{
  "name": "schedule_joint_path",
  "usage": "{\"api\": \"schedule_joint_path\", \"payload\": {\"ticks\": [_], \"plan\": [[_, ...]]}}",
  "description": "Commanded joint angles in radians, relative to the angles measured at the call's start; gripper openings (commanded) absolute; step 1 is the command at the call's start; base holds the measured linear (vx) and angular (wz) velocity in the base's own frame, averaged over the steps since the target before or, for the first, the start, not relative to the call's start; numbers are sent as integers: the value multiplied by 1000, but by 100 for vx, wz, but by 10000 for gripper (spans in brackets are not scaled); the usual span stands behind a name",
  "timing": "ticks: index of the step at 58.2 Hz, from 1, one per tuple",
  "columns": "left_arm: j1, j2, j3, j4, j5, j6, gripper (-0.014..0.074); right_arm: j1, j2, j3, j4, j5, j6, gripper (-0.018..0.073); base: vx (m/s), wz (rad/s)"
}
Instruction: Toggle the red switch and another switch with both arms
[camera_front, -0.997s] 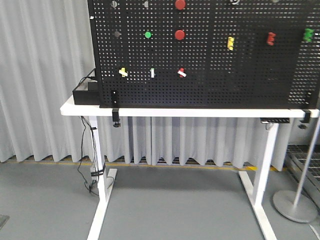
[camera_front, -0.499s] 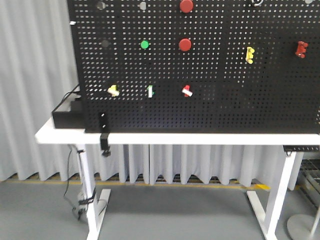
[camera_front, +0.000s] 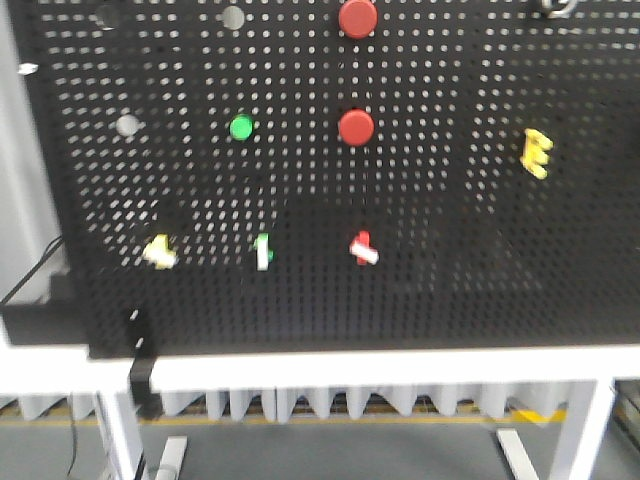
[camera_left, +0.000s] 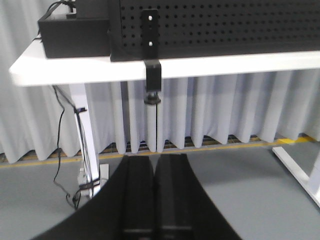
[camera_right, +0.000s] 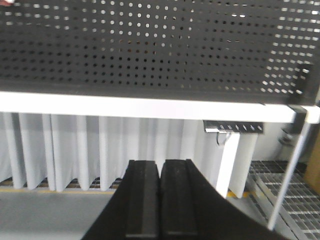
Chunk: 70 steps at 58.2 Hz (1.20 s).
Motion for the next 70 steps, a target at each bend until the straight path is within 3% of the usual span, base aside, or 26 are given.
{"api": "schedule_joint_path", "payload": {"ticks": [1, 34, 70], "plan": [[2, -9, 20, -6, -80, -9, 3, -7, -11, 5, -2, -82, -7, -6, 43, -2], [2, -9, 20, -6, -80, -9, 3, -7, -11, 5, -2, -82, -7, -6, 36, 4], [2, -9, 20, 0, -80, 9, 3, -7, -11, 5, -2, -82, -7, -6, 7, -2]]}}
